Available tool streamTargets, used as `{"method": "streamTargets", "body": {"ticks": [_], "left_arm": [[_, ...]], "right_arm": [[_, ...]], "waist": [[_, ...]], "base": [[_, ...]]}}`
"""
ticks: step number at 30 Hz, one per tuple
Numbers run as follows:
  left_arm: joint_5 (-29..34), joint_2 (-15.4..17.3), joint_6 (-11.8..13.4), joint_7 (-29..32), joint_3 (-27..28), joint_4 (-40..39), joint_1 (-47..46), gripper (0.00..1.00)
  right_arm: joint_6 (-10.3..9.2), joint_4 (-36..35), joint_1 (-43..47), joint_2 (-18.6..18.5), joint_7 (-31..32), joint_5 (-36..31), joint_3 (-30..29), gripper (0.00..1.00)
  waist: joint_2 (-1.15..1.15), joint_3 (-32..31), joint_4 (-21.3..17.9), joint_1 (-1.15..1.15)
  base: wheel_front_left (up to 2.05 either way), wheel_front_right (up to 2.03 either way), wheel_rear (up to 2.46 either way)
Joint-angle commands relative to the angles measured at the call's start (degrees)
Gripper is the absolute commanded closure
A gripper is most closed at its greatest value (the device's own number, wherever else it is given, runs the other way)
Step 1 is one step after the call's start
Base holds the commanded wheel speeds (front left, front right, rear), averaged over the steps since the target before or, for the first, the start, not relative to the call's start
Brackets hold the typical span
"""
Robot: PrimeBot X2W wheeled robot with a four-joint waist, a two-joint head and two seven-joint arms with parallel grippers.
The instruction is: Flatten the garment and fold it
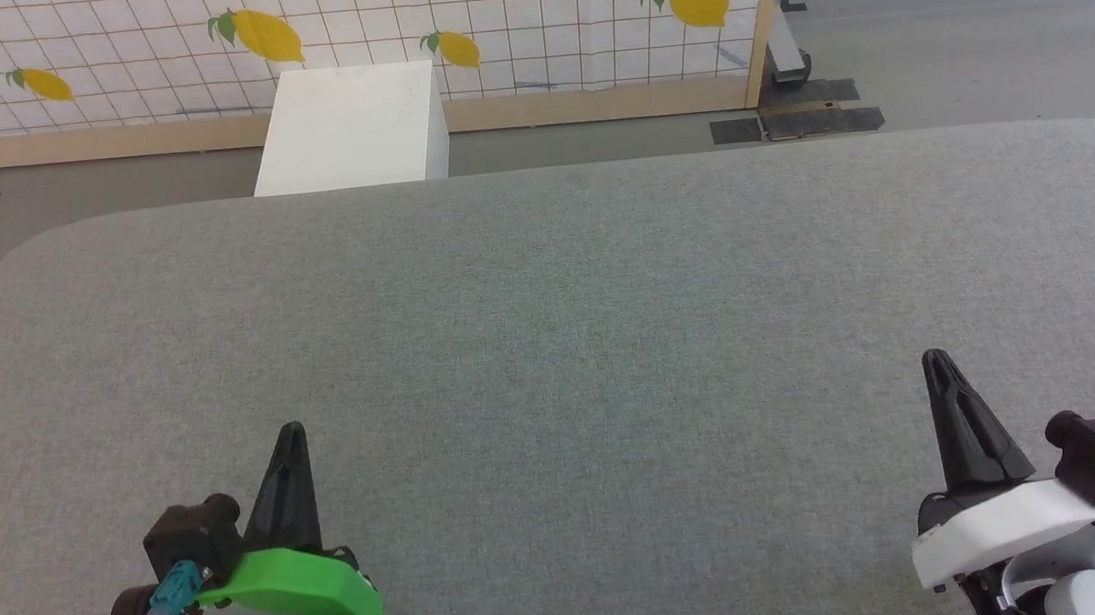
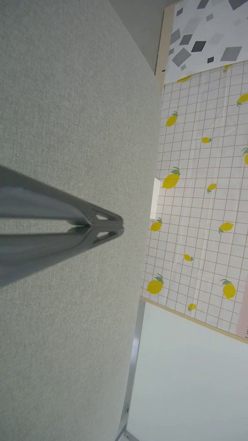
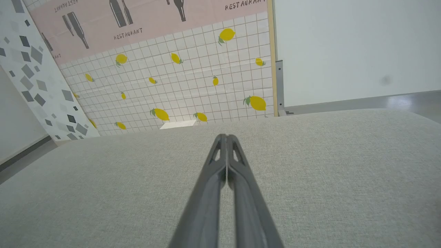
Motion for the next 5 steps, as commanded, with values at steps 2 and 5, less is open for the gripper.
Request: {"method": "streamTargets", "body": {"ticks": [2, 5], "left_arm": [[1.25, -0.60, -0.26, 0.38, 0.33, -0.60, 0.67, 1.00], [1.77, -0.78, -0.30, 0.72, 0.55, -0.93, 0.79, 1.00]], "right_arm": [[-0.01, -0.64, 0.28, 0.00, 0.38, -0.86, 0.17, 1.00], [-0.01, -0.92, 0.33, 0.00, 0.72, -1.19, 0.21, 1.00]], "waist": [[0.00, -0.02, -0.04, 0.00], [0.00, -0.05, -0.08, 0.00]], "base": [[0.00, 0.00, 0.00], [0.00, 0.00, 0.00]]}}
